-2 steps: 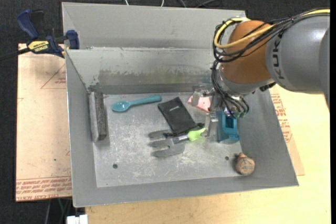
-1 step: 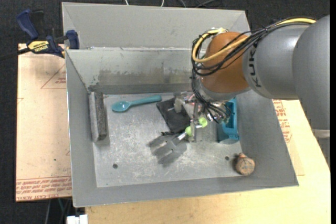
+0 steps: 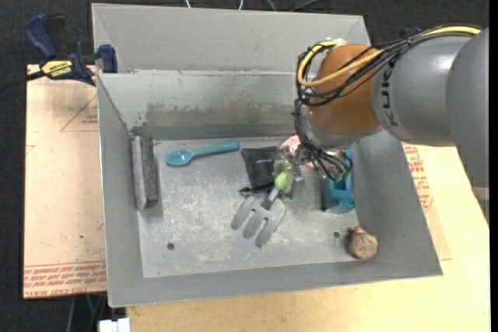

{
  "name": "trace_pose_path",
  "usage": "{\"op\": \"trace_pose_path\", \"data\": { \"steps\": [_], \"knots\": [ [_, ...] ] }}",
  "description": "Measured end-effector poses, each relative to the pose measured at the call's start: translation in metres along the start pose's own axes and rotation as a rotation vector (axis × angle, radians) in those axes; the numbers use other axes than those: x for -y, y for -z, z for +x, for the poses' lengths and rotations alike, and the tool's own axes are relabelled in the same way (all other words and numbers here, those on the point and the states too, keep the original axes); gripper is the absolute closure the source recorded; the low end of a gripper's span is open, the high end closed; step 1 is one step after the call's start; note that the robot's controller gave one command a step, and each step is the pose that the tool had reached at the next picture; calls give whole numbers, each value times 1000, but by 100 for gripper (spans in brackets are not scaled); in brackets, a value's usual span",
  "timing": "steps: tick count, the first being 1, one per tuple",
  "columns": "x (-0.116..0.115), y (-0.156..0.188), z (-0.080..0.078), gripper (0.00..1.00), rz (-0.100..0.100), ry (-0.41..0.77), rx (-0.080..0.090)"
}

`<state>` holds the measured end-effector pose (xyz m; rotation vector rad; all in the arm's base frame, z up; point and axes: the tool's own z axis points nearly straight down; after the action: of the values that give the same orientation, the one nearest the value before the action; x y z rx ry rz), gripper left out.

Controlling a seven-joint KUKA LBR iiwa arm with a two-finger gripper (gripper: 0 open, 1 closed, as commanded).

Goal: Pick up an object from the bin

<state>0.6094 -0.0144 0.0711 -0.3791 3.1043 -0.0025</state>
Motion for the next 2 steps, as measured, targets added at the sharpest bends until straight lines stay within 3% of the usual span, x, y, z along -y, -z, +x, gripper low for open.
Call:
{"op": "trace_pose_path", "data": {
  "steps": [1, 2],
  "knots": [
    [0, 0, 0, 100, 0, 1, 0],
    [15, 60, -5, 100, -1, -1, -4]
  ]
}}
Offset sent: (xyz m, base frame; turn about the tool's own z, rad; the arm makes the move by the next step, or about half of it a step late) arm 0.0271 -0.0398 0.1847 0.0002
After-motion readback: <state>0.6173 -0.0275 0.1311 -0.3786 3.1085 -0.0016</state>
